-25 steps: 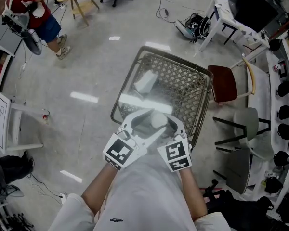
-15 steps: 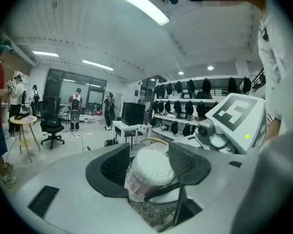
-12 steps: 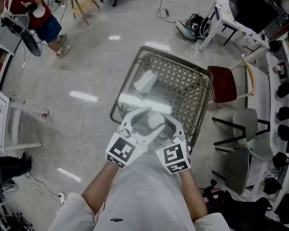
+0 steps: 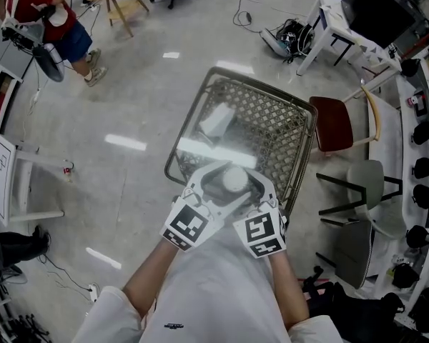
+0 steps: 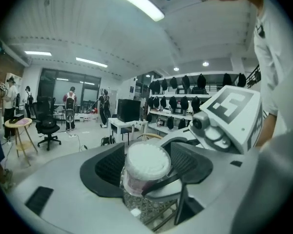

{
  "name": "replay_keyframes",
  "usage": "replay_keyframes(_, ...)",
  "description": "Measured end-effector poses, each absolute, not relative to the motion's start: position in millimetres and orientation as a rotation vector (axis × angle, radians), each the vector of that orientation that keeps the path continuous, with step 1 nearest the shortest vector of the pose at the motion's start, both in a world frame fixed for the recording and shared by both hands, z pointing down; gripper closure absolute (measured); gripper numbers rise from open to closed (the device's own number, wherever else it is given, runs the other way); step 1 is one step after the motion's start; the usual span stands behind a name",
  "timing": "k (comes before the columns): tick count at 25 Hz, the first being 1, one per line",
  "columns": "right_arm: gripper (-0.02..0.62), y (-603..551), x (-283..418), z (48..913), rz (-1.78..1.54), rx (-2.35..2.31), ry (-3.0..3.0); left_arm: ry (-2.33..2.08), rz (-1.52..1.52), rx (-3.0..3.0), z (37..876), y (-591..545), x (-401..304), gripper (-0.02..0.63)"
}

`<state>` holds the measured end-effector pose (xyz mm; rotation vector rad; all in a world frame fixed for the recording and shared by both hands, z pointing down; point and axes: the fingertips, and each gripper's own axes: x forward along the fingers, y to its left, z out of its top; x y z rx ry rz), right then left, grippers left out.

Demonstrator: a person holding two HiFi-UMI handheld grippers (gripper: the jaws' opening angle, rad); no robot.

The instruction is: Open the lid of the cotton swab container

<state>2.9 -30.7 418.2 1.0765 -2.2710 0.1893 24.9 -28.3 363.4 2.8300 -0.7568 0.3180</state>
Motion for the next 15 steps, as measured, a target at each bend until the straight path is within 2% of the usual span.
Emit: replay_keyframes(15,0.368,-29.2,-3.7,409.4,0.212,1.032,-2.316,-0.87,0.29,2.854,354.6,-30.9,19.1,0.344)
